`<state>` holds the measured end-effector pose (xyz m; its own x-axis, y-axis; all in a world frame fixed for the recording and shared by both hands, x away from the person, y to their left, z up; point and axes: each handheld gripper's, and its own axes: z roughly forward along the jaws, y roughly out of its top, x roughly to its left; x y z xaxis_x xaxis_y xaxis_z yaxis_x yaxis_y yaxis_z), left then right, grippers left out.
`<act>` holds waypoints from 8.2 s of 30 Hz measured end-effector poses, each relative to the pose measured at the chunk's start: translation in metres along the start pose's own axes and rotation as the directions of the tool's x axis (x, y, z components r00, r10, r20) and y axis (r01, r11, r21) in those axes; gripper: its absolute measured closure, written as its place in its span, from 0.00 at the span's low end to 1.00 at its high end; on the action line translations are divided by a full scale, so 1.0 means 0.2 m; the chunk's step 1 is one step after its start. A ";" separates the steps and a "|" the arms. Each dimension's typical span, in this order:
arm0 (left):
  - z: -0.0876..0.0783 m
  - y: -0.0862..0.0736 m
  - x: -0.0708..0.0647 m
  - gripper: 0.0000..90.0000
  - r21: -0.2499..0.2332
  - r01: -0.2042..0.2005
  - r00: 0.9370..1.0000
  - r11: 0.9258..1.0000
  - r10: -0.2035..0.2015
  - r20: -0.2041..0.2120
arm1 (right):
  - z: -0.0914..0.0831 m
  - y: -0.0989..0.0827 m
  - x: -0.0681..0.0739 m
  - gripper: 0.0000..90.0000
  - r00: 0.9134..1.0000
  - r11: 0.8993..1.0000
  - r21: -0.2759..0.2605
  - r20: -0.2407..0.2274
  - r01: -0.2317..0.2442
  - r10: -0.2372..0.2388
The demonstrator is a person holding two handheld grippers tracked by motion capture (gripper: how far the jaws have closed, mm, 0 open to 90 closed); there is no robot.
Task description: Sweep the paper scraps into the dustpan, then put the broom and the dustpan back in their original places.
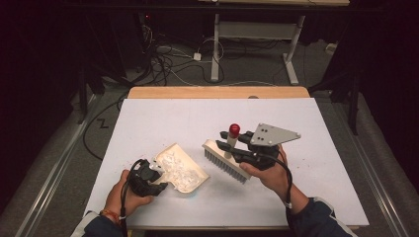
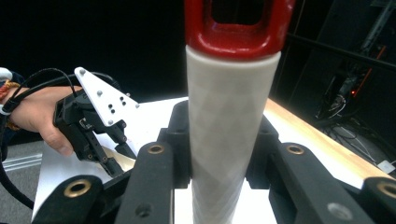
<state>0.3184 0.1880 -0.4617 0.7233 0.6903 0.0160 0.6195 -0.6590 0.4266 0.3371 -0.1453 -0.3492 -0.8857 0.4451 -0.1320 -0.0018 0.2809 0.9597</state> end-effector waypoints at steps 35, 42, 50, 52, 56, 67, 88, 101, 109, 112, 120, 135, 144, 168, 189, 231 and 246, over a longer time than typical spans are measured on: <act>-0.01 -0.05 0.10 0.70 -0.035 0.084 0.996 0.996 -0.084 -0.020 | -0.59 -0.18 -0.24 0.77 0.971 0.991 0.091 0.225 -0.097 0.075; -0.01 -0.05 0.12 0.70 -0.051 0.115 0.993 0.992 -0.117 -0.030 | -0.66 -0.22 -0.23 0.77 0.971 0.986 0.106 0.214 -0.131 0.106; -0.01 -0.07 0.15 0.70 -0.067 0.167 0.984 0.984 -0.171 -0.048 | -0.72 -0.23 -0.21 0.77 0.974 0.984 0.115 0.195 -0.137 0.113; -0.01 -0.07 0.16 0.70 -0.068 0.172 0.983 0.983 -0.176 -0.046 | -0.73 -0.23 -0.20 0.77 0.975 0.983 0.119 0.193 -0.137 0.112; -0.01 -0.07 0.15 0.70 -0.070 0.178 0.982 0.982 -0.182 -0.047 | -0.73 -0.23 -0.19 0.77 0.977 0.982 0.124 0.181 -0.140 0.116; 0.00 -0.07 0.16 0.70 -0.081 0.201 0.977 0.976 -0.205 -0.049 | -0.75 -0.23 -0.16 0.77 0.987 0.979 0.158 0.114 -0.128 0.111; 0.11 0.10 0.19 0.66 -0.197 0.391 0.900 0.899 -0.418 -0.126 | -0.68 -0.25 -0.15 0.77 0.987 0.963 0.237 -0.061 -0.129 0.147; 0.09 0.11 0.06 0.49 -0.225 0.319 0.940 0.921 -0.338 -0.051 | -0.63 -0.29 -0.29 0.74 0.984 0.949 0.257 0.039 -0.180 0.176; 0.02 0.05 0.02 0.37 -0.330 0.165 0.978 0.929 -0.197 -0.067 | -0.51 -0.28 -0.50 0.68 0.972 0.924 0.308 0.137 -0.224 0.190; 0.02 0.02 0.01 0.34 -0.351 0.132 0.982 0.927 -0.171 -0.081 | -0.45 -0.29 -0.55 0.67 0.966 0.914 0.326 0.167 -0.241 0.195; -0.02 -0.08 -0.02 0.27 -0.420 0.068 0.984 0.905 -0.129 -0.119 | -0.28 -0.30 -0.69 0.63 0.935 0.891 0.341 0.289 -0.300 0.204; -0.04 -0.15 -0.05 0.27 -0.457 0.007 0.984 0.889 -0.088 -0.156 | -0.06 -0.34 -0.82 0.54 0.870 0.878 0.364 0.481 -0.310 0.108; -0.03 -0.15 -0.07 0.26 -0.458 -0.011 0.984 0.889 -0.071 -0.162 | -0.09 -0.34 -0.81 0.52 0.840 0.908 0.280 0.527 -0.312 0.126; 0.00 -0.12 -0.10 0.24 -0.416 -0.062 0.982 0.907 -0.020 -0.189 | -0.17 -0.32 -0.61 0.28 0.847 0.966 0.129 0.516 -0.225 0.128; 0.00 -0.12 -0.11 0.24 -0.407 -0.071 0.981 0.911 -0.010 -0.193 | -0.20 -0.24 -0.47 0.19 0.868 0.982 0.107 0.488 -0.158 0.087; 0.01 -0.11 -0.12 0.24 -0.393 -0.085 0.981 0.916 0.008 -0.192 | -0.41 -0.20 -0.22 0.21 0.897 0.989 0.139 0.442 -0.043 -0.023; 0.01 -0.11 -0.13 0.24 -0.390 -0.089 0.982 0.917 0.014 -0.191 | -0.51 -0.24 -0.18 0.21 0.896 0.987 0.156 0.441 -0.030 -0.043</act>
<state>0.2873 0.1844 -0.4742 0.6606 0.7251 0.1944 0.3846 -0.5493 0.7419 0.3208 -0.2618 -0.3659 -0.5888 0.7623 -0.2686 0.0969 0.3965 0.9129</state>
